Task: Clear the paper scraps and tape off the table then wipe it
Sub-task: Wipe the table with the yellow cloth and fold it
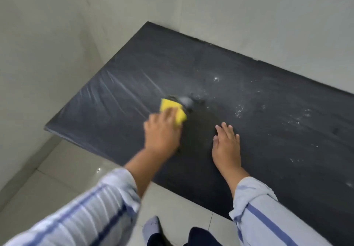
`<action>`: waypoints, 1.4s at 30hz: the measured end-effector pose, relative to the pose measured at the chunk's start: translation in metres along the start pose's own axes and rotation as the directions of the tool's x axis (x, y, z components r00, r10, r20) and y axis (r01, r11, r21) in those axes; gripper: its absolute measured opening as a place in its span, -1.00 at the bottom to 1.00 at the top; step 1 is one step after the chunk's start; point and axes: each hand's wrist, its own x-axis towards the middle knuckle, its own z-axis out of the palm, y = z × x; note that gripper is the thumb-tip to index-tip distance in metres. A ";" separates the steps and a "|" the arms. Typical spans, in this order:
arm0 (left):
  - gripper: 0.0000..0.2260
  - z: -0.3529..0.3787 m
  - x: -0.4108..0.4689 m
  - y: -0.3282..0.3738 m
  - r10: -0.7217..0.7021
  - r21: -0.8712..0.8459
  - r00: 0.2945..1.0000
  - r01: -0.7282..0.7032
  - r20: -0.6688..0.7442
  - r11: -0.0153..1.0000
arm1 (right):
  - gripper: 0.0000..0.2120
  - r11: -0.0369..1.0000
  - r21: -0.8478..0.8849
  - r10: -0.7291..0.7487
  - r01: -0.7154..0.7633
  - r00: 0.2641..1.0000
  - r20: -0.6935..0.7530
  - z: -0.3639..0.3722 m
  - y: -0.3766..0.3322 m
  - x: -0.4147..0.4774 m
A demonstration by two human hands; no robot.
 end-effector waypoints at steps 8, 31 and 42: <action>-0.56 0.043 0.006 0.035 0.206 0.044 0.950 -0.223 0.236 0.974 | -0.59 0.987 -0.084 0.140 -0.138 0.990 0.018 -0.030 0.063 0.014; -0.56 0.074 0.105 0.171 -0.073 0.014 0.989 0.072 0.130 0.997 | -0.60 0.999 0.011 0.033 -0.032 0.999 -0.036 -0.060 0.141 0.101; -0.65 0.082 0.163 0.110 -0.361 0.036 0.925 0.360 0.119 0.932 | -0.59 1.000 0.007 0.025 -0.025 0.999 -0.026 -0.063 0.144 0.115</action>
